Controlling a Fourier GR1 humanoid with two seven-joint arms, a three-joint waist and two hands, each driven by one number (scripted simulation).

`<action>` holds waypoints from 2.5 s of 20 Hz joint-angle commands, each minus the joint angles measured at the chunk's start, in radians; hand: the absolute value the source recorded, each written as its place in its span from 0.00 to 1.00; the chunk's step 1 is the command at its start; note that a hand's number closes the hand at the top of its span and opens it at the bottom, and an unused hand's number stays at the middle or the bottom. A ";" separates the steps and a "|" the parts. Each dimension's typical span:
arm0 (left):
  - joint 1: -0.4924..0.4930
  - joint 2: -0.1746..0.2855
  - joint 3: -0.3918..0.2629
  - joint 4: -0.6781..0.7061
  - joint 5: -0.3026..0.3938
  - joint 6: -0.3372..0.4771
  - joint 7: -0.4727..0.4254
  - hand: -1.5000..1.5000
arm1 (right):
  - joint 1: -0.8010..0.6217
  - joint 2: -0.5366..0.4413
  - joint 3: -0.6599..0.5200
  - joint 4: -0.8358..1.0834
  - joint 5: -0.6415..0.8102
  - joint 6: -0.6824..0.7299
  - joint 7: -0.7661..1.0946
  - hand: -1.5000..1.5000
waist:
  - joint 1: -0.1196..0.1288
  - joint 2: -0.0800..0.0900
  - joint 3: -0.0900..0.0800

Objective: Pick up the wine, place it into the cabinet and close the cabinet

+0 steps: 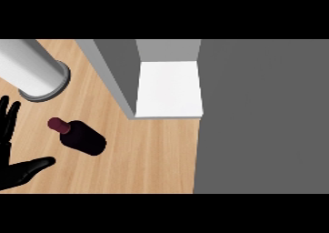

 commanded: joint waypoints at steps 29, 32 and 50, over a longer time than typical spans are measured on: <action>-0.184 0.050 0.109 1.055 0.019 -0.354 -0.632 0.00 | 0.019 0.017 -0.105 -0.069 -0.151 0.103 -0.002 0.00 | 0.006 0.003 -0.001; -0.203 0.051 0.104 1.135 0.009 -0.384 -0.689 0.00 | 0.072 0.020 -0.083 -0.086 -0.137 0.124 -0.017 0.00 | 0.003 0.002 0.000; -0.484 0.115 0.172 1.643 0.015 -0.487 -0.942 0.00 | 0.026 0.045 -0.054 -0.104 -0.107 0.108 0.034 0.00 | -0.005 0.006 -0.002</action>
